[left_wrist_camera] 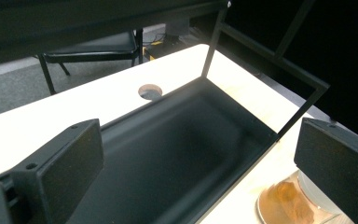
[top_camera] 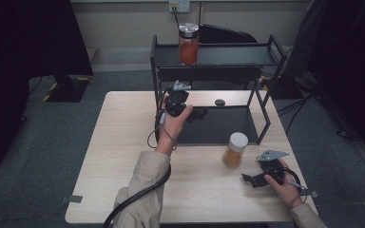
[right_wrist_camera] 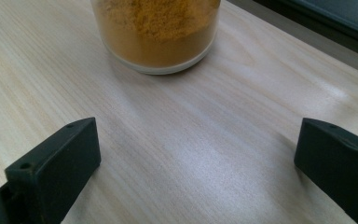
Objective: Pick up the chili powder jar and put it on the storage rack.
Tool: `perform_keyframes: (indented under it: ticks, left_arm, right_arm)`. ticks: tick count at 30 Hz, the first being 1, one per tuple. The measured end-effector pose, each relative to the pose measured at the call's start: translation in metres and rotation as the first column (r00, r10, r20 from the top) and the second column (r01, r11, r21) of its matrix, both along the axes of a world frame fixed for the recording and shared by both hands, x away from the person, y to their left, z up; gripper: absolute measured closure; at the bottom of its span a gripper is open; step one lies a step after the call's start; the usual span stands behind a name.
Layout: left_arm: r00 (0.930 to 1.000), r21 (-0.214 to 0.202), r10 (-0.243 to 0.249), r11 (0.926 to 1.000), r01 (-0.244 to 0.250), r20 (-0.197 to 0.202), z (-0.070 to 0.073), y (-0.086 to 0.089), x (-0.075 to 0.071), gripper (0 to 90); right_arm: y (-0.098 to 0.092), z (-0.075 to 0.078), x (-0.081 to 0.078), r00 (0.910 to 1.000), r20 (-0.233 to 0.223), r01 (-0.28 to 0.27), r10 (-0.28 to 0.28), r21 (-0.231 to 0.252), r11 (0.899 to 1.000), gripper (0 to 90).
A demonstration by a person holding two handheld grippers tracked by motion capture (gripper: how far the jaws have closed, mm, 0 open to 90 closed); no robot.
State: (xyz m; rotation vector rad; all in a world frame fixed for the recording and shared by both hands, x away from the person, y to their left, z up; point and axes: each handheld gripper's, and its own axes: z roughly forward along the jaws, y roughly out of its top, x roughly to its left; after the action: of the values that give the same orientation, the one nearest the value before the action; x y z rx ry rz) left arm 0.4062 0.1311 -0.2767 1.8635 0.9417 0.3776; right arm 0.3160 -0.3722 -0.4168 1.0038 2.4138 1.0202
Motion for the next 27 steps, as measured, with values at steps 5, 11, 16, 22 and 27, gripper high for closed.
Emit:
perform_keyframes:
  ticks: [5,11,16,22,27]
  left_arm:
    - [0.9998,0.002,0.010,1.0000,-0.009,-0.015,-0.015,-0.002,0.000,1.0]
    - [0.9996,0.007,0.025,0.9997,-0.025,-0.014,-0.028,-0.005,-0.003,1.5]
    - [0.9993,0.005,0.027,0.9996,-0.027,-0.027,-0.041,-0.005,-0.003,1.5]
    - [0.9986,0.003,0.031,0.9995,-0.031,-0.043,-0.053,-0.001,-0.007,1.5]
    - [0.9980,0.006,0.034,0.9994,-0.033,-0.054,-0.060,0.003,-0.010,1.5]
  right_arm:
    - [0.000,0.000,0.000,1.0000,0.000,0.000,0.000,0.000,1.000,0.0]
    - [0.000,0.000,0.000,1.0000,0.000,-0.001,0.001,-0.001,1.000,0.0]
    - [0.000,0.000,0.000,1.0000,0.000,-0.001,0.001,-0.001,1.000,0.0]
    - [0.000,0.000,0.000,1.0000,0.000,-0.001,0.001,0.000,1.000,0.0]
    - [0.000,0.000,0.000,1.0000,0.000,-0.001,0.001,-0.001,1.000,0.0]
